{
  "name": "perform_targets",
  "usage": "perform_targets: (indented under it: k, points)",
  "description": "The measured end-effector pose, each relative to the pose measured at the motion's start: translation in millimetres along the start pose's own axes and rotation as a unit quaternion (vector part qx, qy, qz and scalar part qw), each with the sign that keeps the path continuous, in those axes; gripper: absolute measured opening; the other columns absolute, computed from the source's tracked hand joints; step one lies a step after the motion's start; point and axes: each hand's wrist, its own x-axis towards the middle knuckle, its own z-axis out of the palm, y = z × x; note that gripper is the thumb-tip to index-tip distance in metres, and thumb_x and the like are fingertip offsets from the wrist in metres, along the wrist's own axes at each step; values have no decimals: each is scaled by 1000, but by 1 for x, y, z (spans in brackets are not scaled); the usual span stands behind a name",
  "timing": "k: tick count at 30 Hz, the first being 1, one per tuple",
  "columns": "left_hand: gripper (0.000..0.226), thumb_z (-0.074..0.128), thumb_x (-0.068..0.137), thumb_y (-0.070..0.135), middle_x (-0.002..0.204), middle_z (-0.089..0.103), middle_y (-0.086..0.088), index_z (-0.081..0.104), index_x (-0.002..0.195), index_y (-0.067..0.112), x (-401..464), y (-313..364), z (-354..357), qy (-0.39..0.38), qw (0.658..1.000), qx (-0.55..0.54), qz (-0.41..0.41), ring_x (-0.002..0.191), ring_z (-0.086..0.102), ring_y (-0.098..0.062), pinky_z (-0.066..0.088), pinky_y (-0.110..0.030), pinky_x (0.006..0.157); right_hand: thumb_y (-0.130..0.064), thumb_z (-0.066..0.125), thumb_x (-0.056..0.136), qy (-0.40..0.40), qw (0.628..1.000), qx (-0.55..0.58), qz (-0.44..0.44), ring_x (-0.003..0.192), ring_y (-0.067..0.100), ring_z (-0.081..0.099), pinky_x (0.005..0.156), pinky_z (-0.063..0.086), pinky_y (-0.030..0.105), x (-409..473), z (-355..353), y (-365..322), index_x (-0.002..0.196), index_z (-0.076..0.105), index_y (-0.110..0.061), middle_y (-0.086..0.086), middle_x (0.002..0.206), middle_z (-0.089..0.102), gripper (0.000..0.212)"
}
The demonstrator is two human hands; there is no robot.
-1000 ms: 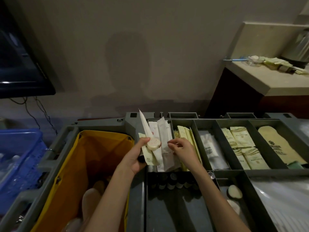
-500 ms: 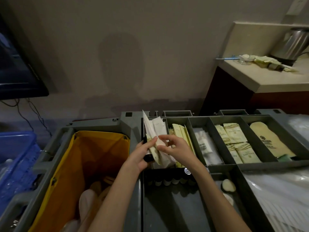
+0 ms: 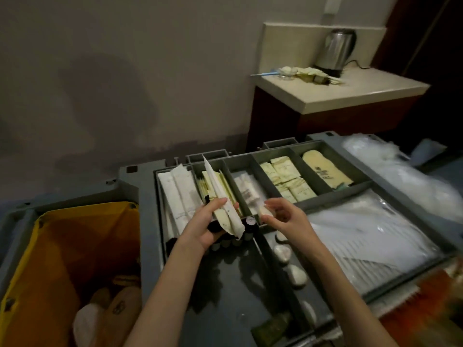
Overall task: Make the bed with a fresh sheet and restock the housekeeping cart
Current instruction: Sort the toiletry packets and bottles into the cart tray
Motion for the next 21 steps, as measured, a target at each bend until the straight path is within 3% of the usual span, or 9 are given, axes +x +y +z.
perform_targets:
  k: [2, 6, 10, 14, 18, 21]
  points:
    - [23, 58, 91, 12, 87, 74, -12, 57, 113, 7, -1, -11, 14, -11, 1000, 8, -12, 80, 70, -21, 57, -37, 57, -27, 74, 80, 21, 999, -32, 13, 92, 3, 62, 73, 52, 18, -15, -22, 12, 110, 61, -30, -11, 102, 65, 33]
    - [28, 61, 89, 11, 89, 74, -13, 57, 116, 9, -4, -30, 32, -29, 999, 12, -19, 82, 71, -22, 55, -41, 64, -33, 74, 78, 23, 986, -162, 16, 102, -8, 46, 84, 39, 9, -37, -50, 36, 114, 54, -38, -12, 109, 55, 41]
    - [15, 58, 90, 7, 80, 74, -11, 56, 104, 11, -9, -43, 42, -44, 999, 10, -17, 81, 71, -20, 52, -44, 69, -31, 76, 76, 20, 972, -235, 20, 114, 11, 38, 101, 38, 33, -58, -62, 55, 113, 57, -34, -23, 101, 41, 43]
    - [9, 57, 90, 4, 84, 72, -12, 59, 97, 9, -12, -53, 47, -47, 999, -2, -23, 87, 68, -21, 52, -43, 74, -41, 73, 75, -5, 943, -332, 19, 122, 19, 34, 95, 30, 28, -63, -63, 71, 119, 53, -38, -7, 118, 44, 48]
    - [13, 54, 92, 3, 99, 71, -10, 55, 101, 12, -13, -57, 45, -51, 998, -19, -22, 94, 67, -23, 51, -45, 82, -34, 72, 79, -14, 949, -313, 27, 126, 17, 28, 102, 29, 31, -64, -60, 69, 127, 50, -35, -5, 128, 39, 53]
    - [13, 46, 94, 0, 110, 67, -13, 50, 97, 12, -13, -56, 40, -53, 998, -33, -21, 101, 64, -27, 46, -47, 94, -31, 72, 80, 2, 960, -280, 1, 120, 9, 31, 102, 32, 29, -62, -57, 61, 124, 52, -34, -16, 116, 37, 48]
